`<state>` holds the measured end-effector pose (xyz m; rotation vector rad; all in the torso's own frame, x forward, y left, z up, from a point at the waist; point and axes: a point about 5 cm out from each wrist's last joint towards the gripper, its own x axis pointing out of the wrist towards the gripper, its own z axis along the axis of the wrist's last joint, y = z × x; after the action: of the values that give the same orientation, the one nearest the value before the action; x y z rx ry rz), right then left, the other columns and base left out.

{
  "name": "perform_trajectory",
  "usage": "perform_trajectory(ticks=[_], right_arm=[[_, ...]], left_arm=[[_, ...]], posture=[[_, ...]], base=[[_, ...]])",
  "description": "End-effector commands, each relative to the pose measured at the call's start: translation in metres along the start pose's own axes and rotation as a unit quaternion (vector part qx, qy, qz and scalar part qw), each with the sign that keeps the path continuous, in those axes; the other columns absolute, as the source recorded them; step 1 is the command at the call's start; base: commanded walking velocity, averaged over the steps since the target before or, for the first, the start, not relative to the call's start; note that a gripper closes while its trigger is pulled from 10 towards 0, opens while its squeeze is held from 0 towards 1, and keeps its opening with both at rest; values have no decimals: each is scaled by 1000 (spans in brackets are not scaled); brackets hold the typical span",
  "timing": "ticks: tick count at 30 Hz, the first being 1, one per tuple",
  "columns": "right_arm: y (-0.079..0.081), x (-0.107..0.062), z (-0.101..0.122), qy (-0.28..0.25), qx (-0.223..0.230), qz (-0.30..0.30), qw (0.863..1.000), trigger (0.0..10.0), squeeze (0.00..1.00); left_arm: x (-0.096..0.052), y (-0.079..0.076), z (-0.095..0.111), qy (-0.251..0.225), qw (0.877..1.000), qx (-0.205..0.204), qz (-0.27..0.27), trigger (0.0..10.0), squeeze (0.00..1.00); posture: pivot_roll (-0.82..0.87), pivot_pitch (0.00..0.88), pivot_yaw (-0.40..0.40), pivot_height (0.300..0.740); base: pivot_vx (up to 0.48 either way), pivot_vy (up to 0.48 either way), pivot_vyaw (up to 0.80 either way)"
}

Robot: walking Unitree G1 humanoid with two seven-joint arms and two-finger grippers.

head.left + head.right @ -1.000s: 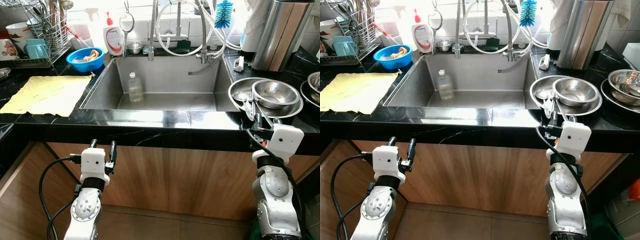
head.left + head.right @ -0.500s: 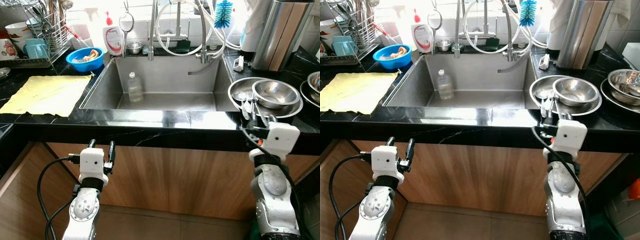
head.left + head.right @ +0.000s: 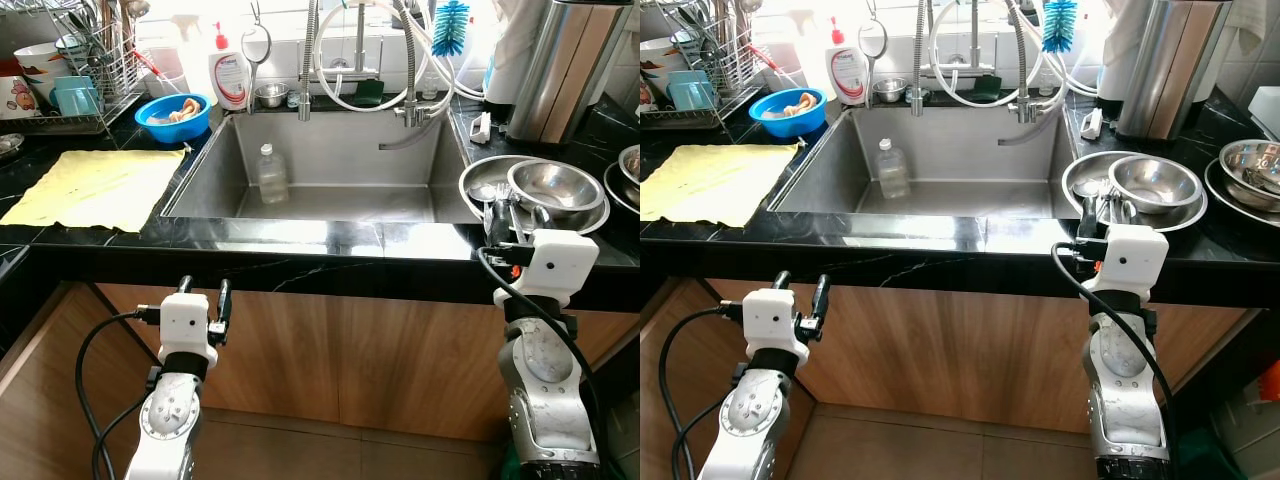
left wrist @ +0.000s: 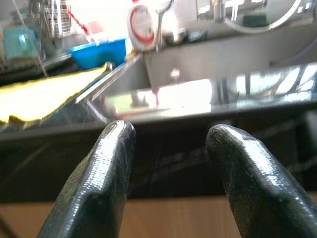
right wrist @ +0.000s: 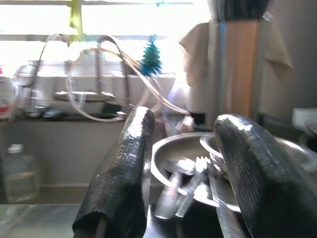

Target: Kitchen organization

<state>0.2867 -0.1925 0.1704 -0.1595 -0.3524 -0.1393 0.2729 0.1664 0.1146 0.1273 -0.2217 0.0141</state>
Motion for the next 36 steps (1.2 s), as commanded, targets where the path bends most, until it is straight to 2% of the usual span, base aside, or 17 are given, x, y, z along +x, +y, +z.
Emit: perform_trajectory(ticks=[1, 6, 13, 19, 22, 27, 36], right_arm=[[4, -6, -2, 5, -4, 8, 1000, 10000, 0], [-2, -7, -11, 34, 13, -16, 999, 10000, 0], [0, -4, -5, 12, -1, -13, 1000, 10000, 0], [4, -2, -5, 12, 11, -10, 1000, 10000, 0], [4, -2, -6, 16, 22, -12, 1000, 10000, 0], [2, -1, -5, 12, 9, -16, 1000, 10000, 0], [3, 0, -5, 7, -3, -16, 1000, 10000, 0]], left_arm=[[6, 0, 7, -14, 1000, 3, 2, 10000, 0], [9, -6, 9, -15, 1000, -7, -4, 10000, 0], [12, -5, 12, -21, 1000, -8, -3, 10000, 0], [10, -4, 12, -21, 1000, -7, -3, 10000, 0], [10, -4, 12, -22, 1000, -7, -4, 10000, 0], [10, -8, 15, -29, 999, 0, -14, 10000, 0], [12, -10, 18, -31, 999, -4, -21, 10000, 0]], posture=[[-128, 0, 63, 740], [-135, 0, 69, 740], [-133, 0, 69, 740], [-128, 0, 70, 740], [-126, 0, 72, 740], [-125, 0, 74, 740], [-117, 0, 75, 740]], base=[[0, 0, 0], [0, 96, -158], [0, 480, -224], [0, 480, 0], [0, 480, -781], [0, 0, -707], [0, 0, 0]])
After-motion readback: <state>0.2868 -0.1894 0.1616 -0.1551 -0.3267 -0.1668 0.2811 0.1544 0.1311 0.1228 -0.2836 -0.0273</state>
